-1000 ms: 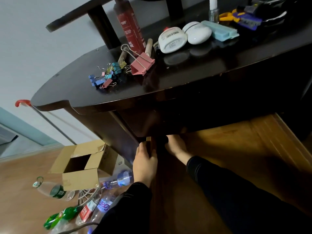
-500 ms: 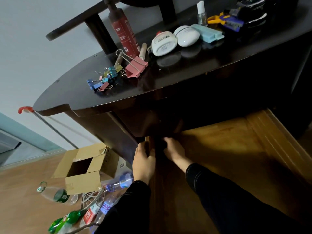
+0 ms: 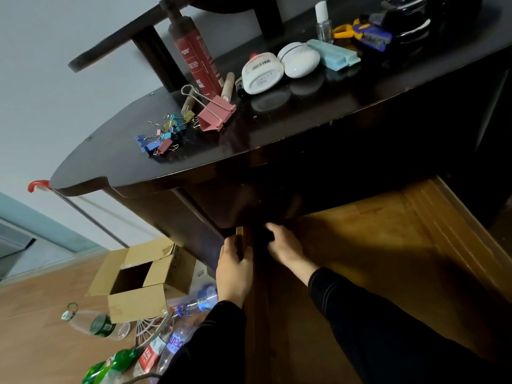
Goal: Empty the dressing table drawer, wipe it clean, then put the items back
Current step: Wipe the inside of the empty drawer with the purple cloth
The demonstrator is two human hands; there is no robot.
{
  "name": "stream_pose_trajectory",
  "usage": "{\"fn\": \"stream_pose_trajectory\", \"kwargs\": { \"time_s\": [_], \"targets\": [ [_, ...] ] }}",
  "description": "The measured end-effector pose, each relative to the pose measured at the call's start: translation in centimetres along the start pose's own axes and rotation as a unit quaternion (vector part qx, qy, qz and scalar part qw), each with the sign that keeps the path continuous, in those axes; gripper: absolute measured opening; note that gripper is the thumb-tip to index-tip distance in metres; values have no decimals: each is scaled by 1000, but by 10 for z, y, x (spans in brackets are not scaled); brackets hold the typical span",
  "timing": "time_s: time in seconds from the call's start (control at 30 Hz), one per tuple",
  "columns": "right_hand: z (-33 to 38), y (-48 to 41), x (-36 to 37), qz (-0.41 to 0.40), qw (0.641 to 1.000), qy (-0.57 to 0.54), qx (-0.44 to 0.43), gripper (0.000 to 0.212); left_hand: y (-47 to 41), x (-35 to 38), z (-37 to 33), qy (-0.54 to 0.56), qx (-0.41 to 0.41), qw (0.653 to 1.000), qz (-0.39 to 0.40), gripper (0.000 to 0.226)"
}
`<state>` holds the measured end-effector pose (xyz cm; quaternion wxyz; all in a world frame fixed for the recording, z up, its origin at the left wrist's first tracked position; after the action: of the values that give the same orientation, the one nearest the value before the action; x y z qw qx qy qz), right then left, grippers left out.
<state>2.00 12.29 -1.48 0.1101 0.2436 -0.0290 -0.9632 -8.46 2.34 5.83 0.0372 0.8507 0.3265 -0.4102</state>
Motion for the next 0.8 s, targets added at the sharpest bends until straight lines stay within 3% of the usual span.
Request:
{"fn": "stream_pose_trajectory", "kwargs": {
  "time_s": [0.1, 0.17, 0.23, 0.37, 0.43, 0.53, 0.63, 0.73, 0.8],
  "targets": [
    [19, 3, -4, -76, 994, -81, 3, 32, -1, 1, 0, -5, -5, 1000, 0, 29],
    [26, 11, 1, -94, 992, -71, -47, 29, -1, 1, 1, -6, -5, 1000, 0, 29],
    [19, 16, 7, -50, 996, -30, -71, 43, -1, 1, 2, -7, -7, 1000, 1, 29],
    [-2, 7, -1, 22, 1000, -8, -10, 55, -1, 1, 3, -2, -6, 1000, 2, 30],
    [7, 4, -6, -31, 998, -48, 2, 44, -1, 2, 3, -1, -6, 1000, 3, 32],
    [25, 11, -1, -91, 992, -73, -46, 27, -2, 2, 3, -3, -3, 1000, -1, 31],
    [15, 20, 7, -40, 995, -18, -92, 50, -2, 1, 3, 1, -5, 1000, -1, 28],
    [-6, 15, 2, 17, 998, 28, -58, 56, -1, 1, 3, 2, -10, 1000, 2, 27],
    [2, 16, -3, -22, 998, -11, -55, 57, -1, 1, 2, 6, -8, 1000, 1, 30]
  ]
}}
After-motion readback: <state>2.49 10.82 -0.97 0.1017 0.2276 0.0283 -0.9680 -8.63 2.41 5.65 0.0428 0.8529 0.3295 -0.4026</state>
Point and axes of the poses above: each hand's wrist, its own y-axis away from the middle knuckle, its own x-axis out of the palm, z = x × y, the point moved 4 cm from there along -y, towards the middle knuckle, and after that the axes turned 10 degrees about -z, right-handed, at the moved point
